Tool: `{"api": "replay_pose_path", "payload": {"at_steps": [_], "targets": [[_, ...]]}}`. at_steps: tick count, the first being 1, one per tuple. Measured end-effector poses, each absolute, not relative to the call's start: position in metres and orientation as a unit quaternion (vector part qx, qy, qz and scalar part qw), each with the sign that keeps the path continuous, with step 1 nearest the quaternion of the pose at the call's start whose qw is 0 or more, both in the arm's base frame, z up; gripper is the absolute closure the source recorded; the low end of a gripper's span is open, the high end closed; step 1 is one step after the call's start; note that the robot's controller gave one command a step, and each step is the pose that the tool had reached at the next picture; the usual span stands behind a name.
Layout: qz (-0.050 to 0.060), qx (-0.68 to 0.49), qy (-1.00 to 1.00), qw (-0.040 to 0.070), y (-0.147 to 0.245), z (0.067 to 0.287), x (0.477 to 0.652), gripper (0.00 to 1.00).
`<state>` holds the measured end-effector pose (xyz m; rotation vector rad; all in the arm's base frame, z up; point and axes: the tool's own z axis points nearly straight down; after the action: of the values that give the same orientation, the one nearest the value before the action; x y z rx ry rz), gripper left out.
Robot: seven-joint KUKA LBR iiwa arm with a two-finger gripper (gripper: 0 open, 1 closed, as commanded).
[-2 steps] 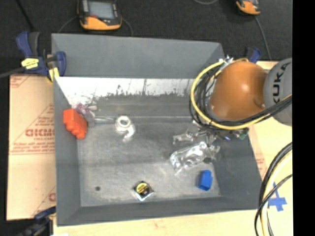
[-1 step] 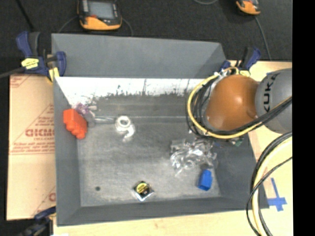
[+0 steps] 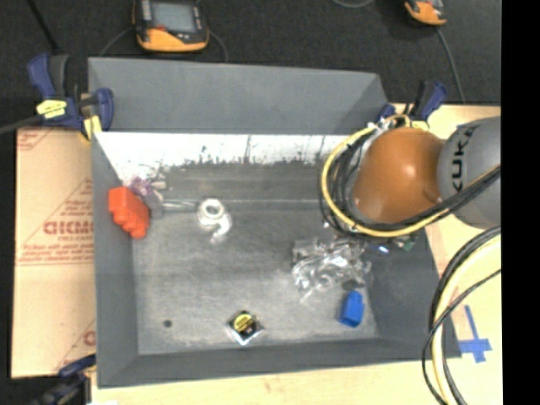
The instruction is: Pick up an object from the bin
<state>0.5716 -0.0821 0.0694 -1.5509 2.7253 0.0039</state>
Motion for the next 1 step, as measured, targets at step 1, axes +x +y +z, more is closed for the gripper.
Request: {"api": "replay_pose_path", "payload": {"at_steps": [1], "targets": [[0.001, -0.494, 0.87, 0.004, -0.0818, 0.0698, 0.5721, 1.0]]}}
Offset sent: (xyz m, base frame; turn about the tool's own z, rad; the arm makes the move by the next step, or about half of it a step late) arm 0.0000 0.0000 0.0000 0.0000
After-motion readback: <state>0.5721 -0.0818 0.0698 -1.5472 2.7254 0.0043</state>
